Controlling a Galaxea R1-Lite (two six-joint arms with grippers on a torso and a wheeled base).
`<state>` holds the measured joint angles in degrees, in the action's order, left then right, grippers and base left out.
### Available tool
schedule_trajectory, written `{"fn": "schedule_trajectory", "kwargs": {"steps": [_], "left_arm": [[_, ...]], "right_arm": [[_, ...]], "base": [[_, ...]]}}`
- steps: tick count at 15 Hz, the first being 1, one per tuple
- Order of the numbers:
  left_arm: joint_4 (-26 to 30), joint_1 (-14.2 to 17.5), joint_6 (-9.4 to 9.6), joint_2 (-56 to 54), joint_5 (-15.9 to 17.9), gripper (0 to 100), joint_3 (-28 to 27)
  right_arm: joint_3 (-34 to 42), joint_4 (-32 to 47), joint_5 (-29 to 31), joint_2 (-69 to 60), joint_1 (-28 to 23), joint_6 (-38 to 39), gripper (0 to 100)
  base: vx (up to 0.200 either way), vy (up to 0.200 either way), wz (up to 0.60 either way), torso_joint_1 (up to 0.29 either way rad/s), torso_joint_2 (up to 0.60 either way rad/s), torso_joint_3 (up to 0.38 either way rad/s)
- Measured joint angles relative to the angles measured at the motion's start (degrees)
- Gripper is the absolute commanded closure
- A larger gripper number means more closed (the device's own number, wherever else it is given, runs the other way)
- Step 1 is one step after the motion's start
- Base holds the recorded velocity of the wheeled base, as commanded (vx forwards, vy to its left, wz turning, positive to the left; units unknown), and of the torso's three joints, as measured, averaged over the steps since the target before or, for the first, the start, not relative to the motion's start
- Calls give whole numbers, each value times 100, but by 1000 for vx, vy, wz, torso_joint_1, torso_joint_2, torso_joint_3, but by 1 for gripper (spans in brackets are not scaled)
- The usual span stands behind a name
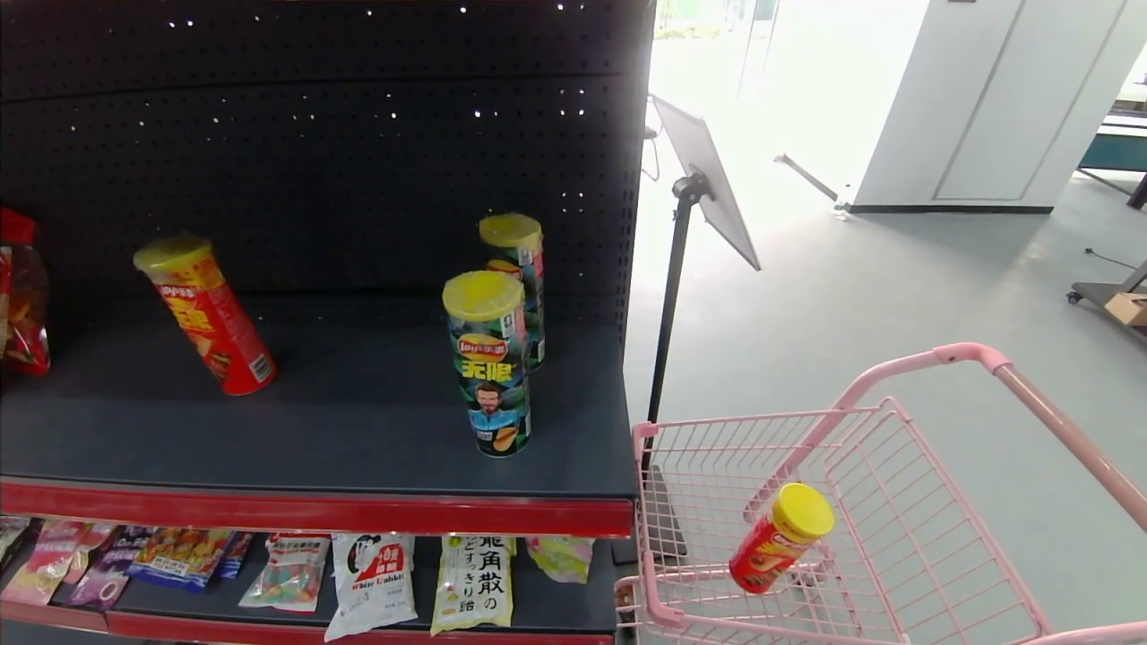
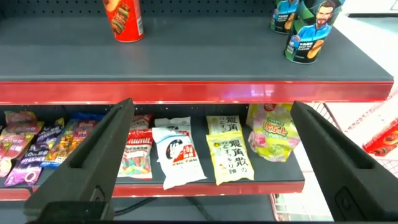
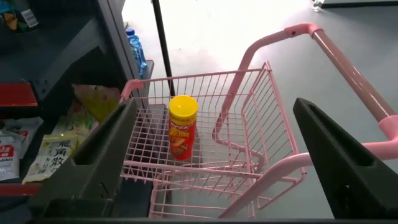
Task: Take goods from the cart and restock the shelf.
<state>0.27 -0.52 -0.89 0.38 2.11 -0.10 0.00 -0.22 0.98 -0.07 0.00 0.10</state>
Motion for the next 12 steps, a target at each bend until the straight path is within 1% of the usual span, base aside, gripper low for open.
{"fn": "schedule_trajectory", "kwargs": {"steps": [8,12], "left_arm": [[0,0,2,-2,0,0,0],[-2,0,2,0,0,0,0]], "right_arm": [[0,-2,-24,0,0,6,0],[0,0,-27,0,0,9,0]], "base": [[0,0,0,0,0,0],[0,0,0,-113,262,140]]}}
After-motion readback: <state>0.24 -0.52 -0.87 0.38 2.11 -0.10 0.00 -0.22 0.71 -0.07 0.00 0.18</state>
